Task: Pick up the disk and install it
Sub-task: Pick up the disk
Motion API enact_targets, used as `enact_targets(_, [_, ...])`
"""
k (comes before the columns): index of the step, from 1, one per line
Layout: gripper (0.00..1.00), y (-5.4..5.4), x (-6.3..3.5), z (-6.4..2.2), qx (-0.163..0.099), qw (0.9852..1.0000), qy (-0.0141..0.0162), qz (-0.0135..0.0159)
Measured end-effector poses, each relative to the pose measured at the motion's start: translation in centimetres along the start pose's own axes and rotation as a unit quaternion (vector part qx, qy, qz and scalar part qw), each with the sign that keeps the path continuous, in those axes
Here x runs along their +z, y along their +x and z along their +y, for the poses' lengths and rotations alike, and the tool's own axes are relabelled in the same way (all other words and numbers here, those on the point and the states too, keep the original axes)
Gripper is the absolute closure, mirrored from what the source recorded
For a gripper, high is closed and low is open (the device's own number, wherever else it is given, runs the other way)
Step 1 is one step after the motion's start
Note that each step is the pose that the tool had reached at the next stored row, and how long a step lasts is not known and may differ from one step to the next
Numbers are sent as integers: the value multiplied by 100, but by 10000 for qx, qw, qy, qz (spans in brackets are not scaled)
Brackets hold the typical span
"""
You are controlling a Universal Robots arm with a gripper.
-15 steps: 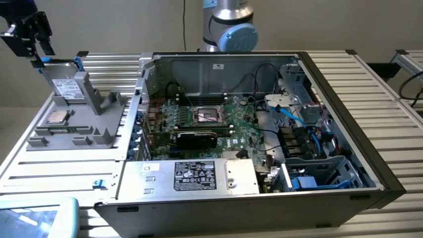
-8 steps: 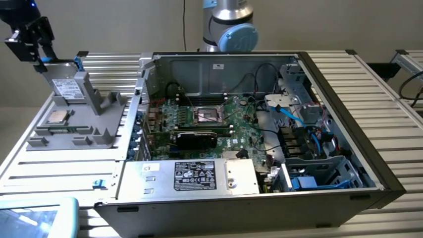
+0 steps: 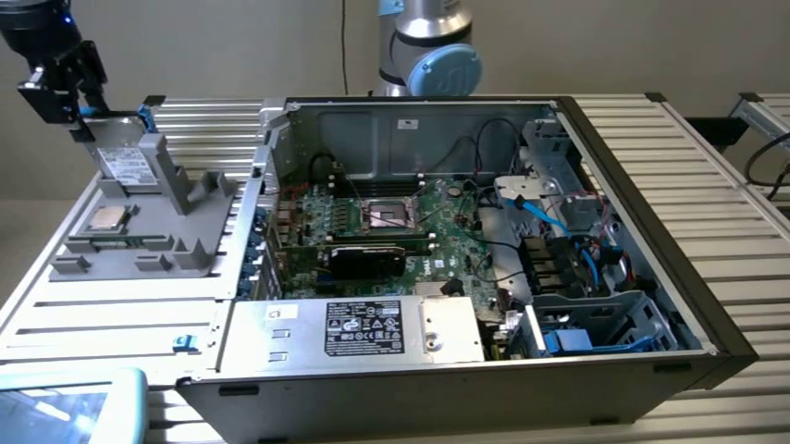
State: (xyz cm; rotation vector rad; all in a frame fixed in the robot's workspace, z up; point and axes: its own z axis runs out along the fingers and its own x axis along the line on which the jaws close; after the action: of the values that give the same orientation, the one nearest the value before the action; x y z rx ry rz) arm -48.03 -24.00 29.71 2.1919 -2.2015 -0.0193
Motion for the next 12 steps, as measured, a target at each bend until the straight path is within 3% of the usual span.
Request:
enact_targets(4, [34,-1,45,5,-7,10000,76,-2])
enact_targets(8, [34,-2,105,30,-39,9999,95,-6])
enact_targets(10, [34,-5,120,35,-62,9999,126,-7])
enact_targets(12, [34,-5,120,35,-74,9999,127,-6])
